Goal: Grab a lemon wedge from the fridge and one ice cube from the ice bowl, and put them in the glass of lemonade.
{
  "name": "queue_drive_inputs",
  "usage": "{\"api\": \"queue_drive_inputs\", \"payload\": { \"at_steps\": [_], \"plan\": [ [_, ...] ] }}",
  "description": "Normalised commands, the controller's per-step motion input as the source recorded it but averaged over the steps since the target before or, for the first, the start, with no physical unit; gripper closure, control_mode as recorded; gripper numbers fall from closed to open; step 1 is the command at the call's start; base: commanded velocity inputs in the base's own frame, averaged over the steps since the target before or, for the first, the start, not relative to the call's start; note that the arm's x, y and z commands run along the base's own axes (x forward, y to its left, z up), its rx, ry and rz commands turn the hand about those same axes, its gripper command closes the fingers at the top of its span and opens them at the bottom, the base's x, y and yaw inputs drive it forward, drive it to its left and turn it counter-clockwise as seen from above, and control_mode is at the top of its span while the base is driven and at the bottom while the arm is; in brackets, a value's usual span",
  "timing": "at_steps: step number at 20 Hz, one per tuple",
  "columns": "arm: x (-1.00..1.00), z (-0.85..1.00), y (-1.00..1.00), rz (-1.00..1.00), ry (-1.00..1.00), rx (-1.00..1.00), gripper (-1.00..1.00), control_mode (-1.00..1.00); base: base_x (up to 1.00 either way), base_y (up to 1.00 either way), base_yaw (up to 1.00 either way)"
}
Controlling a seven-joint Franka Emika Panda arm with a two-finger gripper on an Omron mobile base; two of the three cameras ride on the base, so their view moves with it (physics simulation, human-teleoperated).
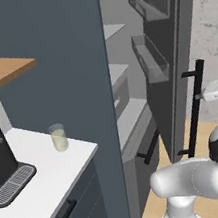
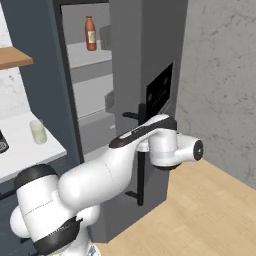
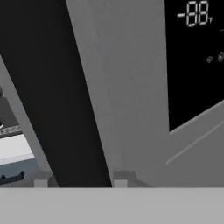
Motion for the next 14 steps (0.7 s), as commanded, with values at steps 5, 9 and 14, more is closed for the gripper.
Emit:
{"api": "queue_drive_inputs", "payload": {
  "at_steps": [5, 9, 14],
  "plan": [
    [-0.10, 0.01, -0.66, -0.24, -0.04, 0.00, -1.00, -1.00, 0.00, 0.00, 0.00],
    [-0.12, 0.20, -0.79, -0.15, -0.02, 0.00, -1.00, -1.00, 0.00, 0.00, 0.00],
    [-0.11, 0.39, -0.82, -0.20, -0.03, 0.00, -1.00, -1.00, 0.00, 0.00, 0.00]
  ]
}}
